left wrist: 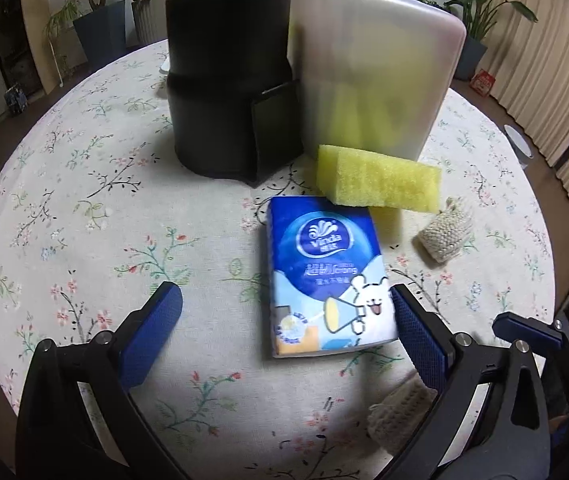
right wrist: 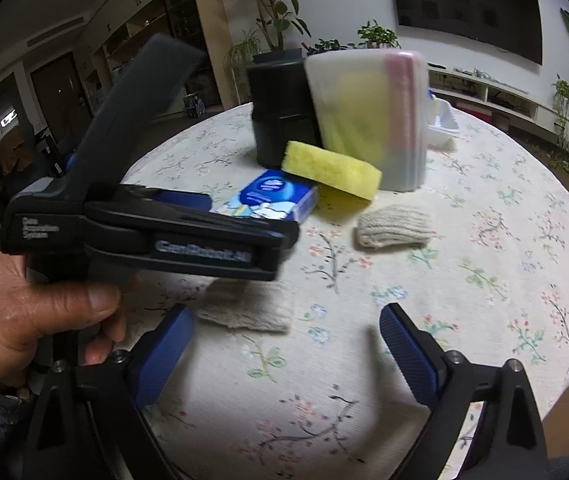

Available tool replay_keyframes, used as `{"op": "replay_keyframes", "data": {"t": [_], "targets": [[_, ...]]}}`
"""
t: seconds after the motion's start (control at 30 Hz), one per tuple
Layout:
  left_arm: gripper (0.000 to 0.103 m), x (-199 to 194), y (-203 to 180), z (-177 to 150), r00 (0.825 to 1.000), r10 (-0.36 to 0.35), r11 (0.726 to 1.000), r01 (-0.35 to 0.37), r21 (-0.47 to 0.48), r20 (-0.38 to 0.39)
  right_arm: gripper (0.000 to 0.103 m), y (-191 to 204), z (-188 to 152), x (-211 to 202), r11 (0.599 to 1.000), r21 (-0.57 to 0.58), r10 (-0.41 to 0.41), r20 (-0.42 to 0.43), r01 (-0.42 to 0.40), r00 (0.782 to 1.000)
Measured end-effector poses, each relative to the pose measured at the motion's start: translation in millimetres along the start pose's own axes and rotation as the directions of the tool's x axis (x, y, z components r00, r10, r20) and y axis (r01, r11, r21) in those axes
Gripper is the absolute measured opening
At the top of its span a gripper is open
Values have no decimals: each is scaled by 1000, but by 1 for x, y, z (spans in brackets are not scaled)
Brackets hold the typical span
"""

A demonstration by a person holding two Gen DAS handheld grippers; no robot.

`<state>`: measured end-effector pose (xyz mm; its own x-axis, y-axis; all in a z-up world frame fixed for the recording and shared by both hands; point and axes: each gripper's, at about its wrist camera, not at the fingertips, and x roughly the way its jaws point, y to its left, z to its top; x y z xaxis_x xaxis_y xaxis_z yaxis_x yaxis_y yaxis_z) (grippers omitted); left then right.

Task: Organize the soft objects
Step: 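Grasp the blue Vinda tissue pack with the left tool while the right tool grasps a beige knitted scrubber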

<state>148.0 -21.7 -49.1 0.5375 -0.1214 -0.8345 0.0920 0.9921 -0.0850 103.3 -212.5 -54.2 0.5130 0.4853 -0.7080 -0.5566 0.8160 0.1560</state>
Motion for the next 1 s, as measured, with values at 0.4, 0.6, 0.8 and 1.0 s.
{"op": "replay_keyframes", "data": {"t": [0.4, 0.6, 0.8, 1.0], "targets": [[102, -5, 16, -1, 1000, 25, 999, -25, -26, 2, 80, 19, 3, 24, 998, -44, -42, -33, 41, 999], [102, -9, 20, -9, 999, 40, 999, -40, -30, 8, 82, 20, 1, 26, 996, -56, -72, -26, 70, 997], [100, -8, 17, -8, 999, 50, 999, -49, -21, 9, 86, 22, 2, 27, 995, -67, -74, -21, 73, 997], [98, -8, 15, -6, 998, 60, 998, -60, -13, 10, 83, 23, 0, 24, 993, -77, -87, -19, 86, 996]]}}
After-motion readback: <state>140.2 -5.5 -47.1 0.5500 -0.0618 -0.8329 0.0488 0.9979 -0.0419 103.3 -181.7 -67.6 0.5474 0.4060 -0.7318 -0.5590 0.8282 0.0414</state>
